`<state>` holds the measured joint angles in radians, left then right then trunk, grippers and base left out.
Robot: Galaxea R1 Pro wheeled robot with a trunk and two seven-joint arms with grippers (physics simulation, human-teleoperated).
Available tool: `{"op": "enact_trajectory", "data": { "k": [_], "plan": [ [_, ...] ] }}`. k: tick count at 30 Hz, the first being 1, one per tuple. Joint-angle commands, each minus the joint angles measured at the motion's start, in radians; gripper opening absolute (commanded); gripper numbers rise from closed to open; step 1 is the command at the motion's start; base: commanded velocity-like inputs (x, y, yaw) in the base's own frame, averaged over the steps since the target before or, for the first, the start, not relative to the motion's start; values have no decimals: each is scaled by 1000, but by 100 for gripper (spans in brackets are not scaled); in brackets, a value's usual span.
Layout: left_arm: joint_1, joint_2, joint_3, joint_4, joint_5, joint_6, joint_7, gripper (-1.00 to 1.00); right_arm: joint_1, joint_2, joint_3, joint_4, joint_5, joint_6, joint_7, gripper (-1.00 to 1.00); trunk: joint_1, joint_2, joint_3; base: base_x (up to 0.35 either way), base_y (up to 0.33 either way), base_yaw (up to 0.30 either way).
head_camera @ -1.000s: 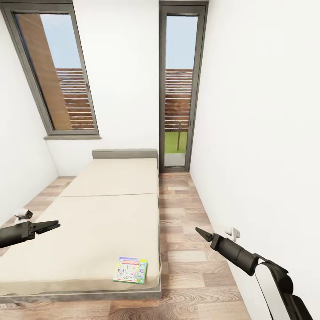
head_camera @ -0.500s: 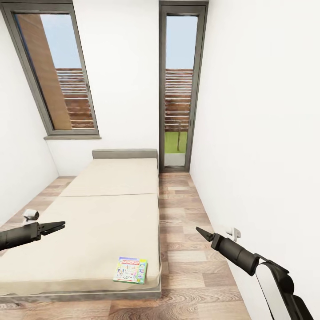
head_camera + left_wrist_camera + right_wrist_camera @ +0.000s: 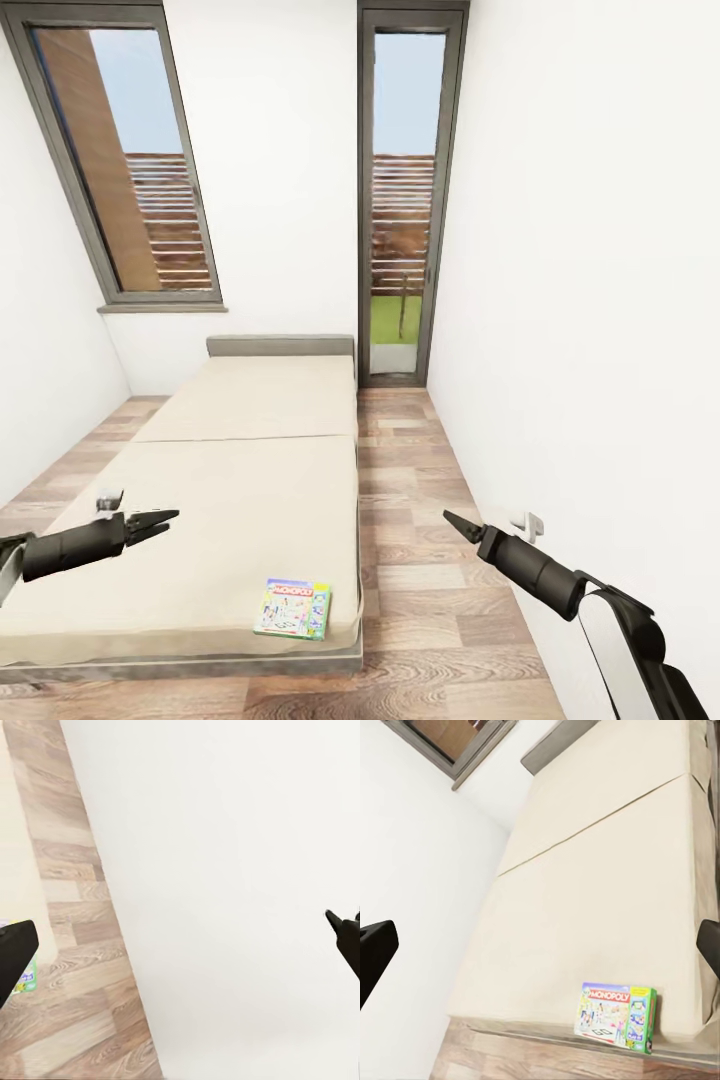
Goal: Put all the toys in the child's room - the three board games (two on the bed and one on the table), the two jigsaw puzzles on the table, and the tennis ball on the table - inside the toy box on the table in the child's room.
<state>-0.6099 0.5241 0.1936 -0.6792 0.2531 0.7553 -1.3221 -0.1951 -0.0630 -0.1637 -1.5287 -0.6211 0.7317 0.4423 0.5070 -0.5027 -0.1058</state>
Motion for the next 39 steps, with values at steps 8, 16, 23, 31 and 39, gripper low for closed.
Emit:
{"op": "enact_trajectory", "data": {
  "k": [8, 16, 23, 31, 39],
  "plan": [
    [-2, -14, 6, 184, 3, -18, 92, 100, -1, 1, -23, -1, -5, 7, 3, 100, 31, -58, -27, 0, 0, 0],
    [-2, -44, 5, 311, 6, -80, 131, 100, -1, 2, -27, -1, -9, 8, 5, 100, 62, -114, -52, 0, 0, 0],
    [-2, -70, 2, 410, 3, -140, 138, 100, -1, 5, -28, 3, -54, 6, 42, 100, 89, -163, -74, 0, 0, 0],
    [-2, -97, 0, 499, 3, -242, 179, 100, -1, 2, -29, 37, -103, 4, 113, 100, 119, -219, -99, 0, 0, 0],
    [-2, -130, 3, 538, 8, -293, 272, 100, -1, 0, -31, 58, -113, 5, 137, 100, 150, -275, -124, 0, 0, 0]
  ]
}}
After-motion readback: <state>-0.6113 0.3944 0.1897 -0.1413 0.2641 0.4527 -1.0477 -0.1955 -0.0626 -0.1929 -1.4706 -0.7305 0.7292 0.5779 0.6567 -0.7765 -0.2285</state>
